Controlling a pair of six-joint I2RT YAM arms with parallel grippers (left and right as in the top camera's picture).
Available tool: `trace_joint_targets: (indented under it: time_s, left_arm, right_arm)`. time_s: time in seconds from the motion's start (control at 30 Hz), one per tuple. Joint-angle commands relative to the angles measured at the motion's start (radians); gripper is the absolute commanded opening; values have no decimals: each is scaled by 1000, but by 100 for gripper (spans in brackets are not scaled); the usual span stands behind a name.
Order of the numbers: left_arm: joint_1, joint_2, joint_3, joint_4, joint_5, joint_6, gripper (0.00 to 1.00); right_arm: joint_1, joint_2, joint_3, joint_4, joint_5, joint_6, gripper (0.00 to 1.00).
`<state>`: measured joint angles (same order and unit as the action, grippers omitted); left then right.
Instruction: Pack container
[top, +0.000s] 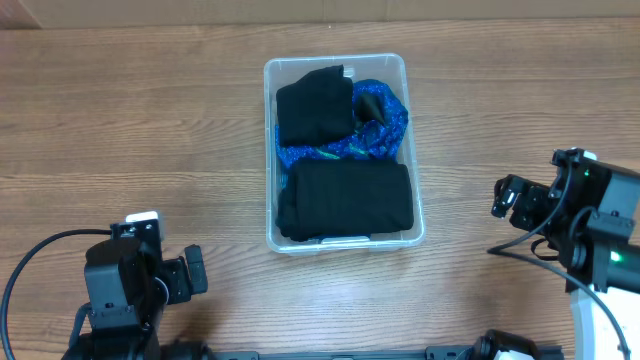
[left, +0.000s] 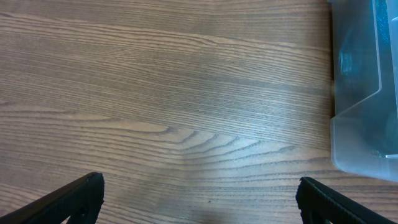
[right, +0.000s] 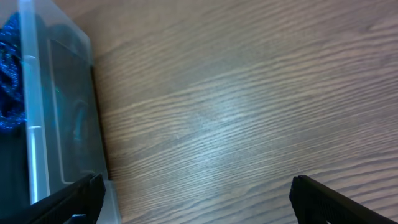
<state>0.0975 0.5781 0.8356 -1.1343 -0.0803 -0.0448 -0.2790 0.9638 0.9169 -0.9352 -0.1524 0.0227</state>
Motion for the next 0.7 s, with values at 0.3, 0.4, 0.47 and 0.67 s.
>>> trace_joint_targets:
  time_s: [0.3,0.4,0.47,0.67]
  left_arm:
    - [-6,2,-5,1,-13,8,100]
    - [-6,2,-5,1,-13,8,100]
    - [-6,2,-5,1,-13,8,100]
    - [-6,2,-5,1,-13,8,100]
  right_arm:
    - [106,-50,-3,6,5,3,100]
    - [174,-160,-3,-11,5,3,100]
    - [193,-259,-13,-14,21,3,100]
    - [190,-600,-126,77,39,3,100]
